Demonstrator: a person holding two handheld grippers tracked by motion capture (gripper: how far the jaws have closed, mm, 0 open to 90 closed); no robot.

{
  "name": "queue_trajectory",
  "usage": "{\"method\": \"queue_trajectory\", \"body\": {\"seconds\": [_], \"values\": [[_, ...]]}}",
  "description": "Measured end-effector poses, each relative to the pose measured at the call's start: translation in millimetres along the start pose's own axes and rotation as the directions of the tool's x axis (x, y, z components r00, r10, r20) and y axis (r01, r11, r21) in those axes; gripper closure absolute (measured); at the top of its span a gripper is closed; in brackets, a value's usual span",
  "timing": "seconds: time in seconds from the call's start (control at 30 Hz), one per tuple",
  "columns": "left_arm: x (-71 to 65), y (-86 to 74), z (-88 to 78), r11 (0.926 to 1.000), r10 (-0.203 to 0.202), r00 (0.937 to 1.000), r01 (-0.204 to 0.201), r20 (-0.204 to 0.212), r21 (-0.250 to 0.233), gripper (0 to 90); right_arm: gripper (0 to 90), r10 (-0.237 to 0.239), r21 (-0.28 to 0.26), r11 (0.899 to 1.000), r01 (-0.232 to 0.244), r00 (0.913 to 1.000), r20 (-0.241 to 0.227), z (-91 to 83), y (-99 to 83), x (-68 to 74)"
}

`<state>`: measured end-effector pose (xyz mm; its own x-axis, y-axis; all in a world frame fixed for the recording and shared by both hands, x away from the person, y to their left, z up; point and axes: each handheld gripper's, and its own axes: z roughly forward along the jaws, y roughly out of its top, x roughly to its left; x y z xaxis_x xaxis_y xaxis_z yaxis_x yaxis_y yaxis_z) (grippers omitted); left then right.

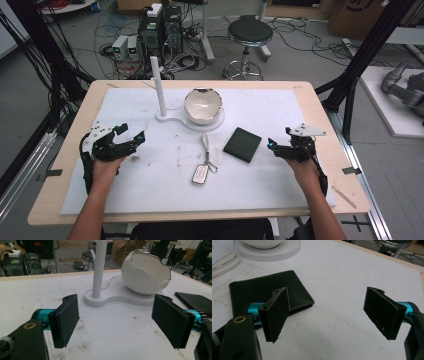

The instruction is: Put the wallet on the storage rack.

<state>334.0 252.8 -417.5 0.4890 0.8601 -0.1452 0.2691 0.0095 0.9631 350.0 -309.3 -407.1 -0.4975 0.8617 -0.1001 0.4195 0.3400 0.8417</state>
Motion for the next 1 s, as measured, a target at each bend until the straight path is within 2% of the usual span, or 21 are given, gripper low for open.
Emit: {"method": "queue_trajectory", "body": {"seconds": [0.2,0.23,0.27,0.3,0.4,0.43,0.47,0.5,0.53,0.57,0.6,0.63,0.67,0.7,0.73,0.83,0.87,0.93,0.97,1.0], "values": [[-2.8,0.1,1.1,0.9999,0.008,0.9999,-0.008,0.015,0.008,22.3,34.1,-0.078,0.019,0.997,0.079,0.9956,-0.053,1.3,1.8,16.5],[-2.8,0.1,1.1,0.9999,0.008,0.9999,-0.008,0.015,0.008,22.3,34.1,-0.078,0.019,0.997,0.079,0.9956,-0.053,1.3,1.8,16.5],[-3.0,-0.3,2.1,1.0,0.001,0.9997,-0.001,0.023,0.009,22.3,35.5,-0.111,0.005,0.994,0.111,0.9925,-0.053,0.2,3.3,23.4],[-2.4,-0.4,2.6,1.0,0.001,0.9995,-0.001,0.031,0.009,22.3,35.7,-0.118,0.005,0.993,0.119,0.9914,-0.055,0.0,3.7,25.6],[-2.2,-0.4,3.3,0.9999,-0.004,0.9995,0.004,0.031,0.01,22.4,34.4,-0.153,0.004,0.988,0.154,0.9843,-0.087,2.9,3.7,34.3],[-2.2,-0.6,3.5,0.9999,-0.007,0.9995,0.006,0.031,0.009,22.4,34.4,-0.153,0.004,0.988,0.154,0.9843,-0.087,2.9,3.7,34.3],[-1.6,-0.5,3.8,0.9999,-0.006,0.9996,0.006,0.029,0.009,22.4,31.3,-0.176,-0.004,0.984,0.177,0.9759,-0.13,6.9,2.4,42.4],[-1.5,-0.4,3.7,0.9999,-0.007,0.9996,0.007,0.029,0.01,22.3,31.1,-0.194,-0.002,0.981,0.195,0.971,-0.14,8.2,2.2,45.5],[-1.5,-0.4,3.7,0.9999,-0.007,0.9996,0.007,0.029,0.01,22.4,31.1,-0.194,-0.002,0.981,0.195,0.971,-0.14,8.2,2.2,45.5],[-1.9,-0.1,3.8,0.9999,-0.008,0.9995,0.008,0.029,0.01,22.4,29.9,-0.239,-0.006,0.97,0.241,0.9572,-0.163,12.5,1.9,54.2],[-1.9,-0.1,3.8,0.9999,-0.008,0.9995,0.008,0.029,0.01,22.4,29.9,-0.239,-0.006,0.97,0.241,0.9572,-0.163,12.5,1.9,54.2],[-2.1,-0.1,4.6,0.9999,-0.005,0.9996,0.004,0.029,0.014,22.5,28.2,-0.263,0.008,0.963,0.269,0.9476,-0.182,17.6,0.9,59.6],[-2.1,-0.1,4.6,0.9999,-0.005,0.9996,0.004,0.029,0.014,22.6,28.2,-0.263,0.008,0.963,0.269,0.9476,-0.182,17.6,0.9,59.6],[-2.6,-0.3,5.4,0.9998,-0.008,0.9995,0.007,0.03,0.017,22.7,28.1,-0.286,0.028,0.954,0.297,0.9363,-0.204,22.9,-0.7,65.3],[-2.8,-0.3,5.6,0.9999,-0.006,0.9995,0.006,0.03,0.016,22.8,28.1,-0.303,0.033,0.948,0.317,0.929,-0.213,25.5,-1.5,68.1],[-3.3,-0.6,6.3,0.9998,-0.006,0.9994,0.005,0.034,0.022,23.5,28.9,-0.343,0.057,0.93,0.364,0.912,-0.225,32.1,-2.9,74.8],[-3.2,-0.7,6.3,0.9997,-0.005,0.9994,0.004,0.035,0.026,23.5,30.7,-0.351,0.067,0.925,0.374,0.9086,-0.227,34.6,-3.3,76.2],[-3.5,-0.8,6.4,0.9997,-0.006,0.9994,0.005,0.034,0.026,23.6,43.2,-0.363,0.081,0.918,0.388,0.9054,-0.22,38.4,-3.7,76.4],[-3.7,-0.8,6.3,0.9997,-0.007,0.9993,0.006,0.035,0.024,23.6,45.3,-0.364,0.086,0.918,0.388,0.907,-0.212,38.6,-3.5,75.7],[-3.9,-0.9,6.3,0.9997,-0.009,0.9993,0.008,0.037,0.024,23.6,47.0,-0.352,0.083,0.923,0.377,0.9104,-0.218,39.1,-3.2,74.8]]}}
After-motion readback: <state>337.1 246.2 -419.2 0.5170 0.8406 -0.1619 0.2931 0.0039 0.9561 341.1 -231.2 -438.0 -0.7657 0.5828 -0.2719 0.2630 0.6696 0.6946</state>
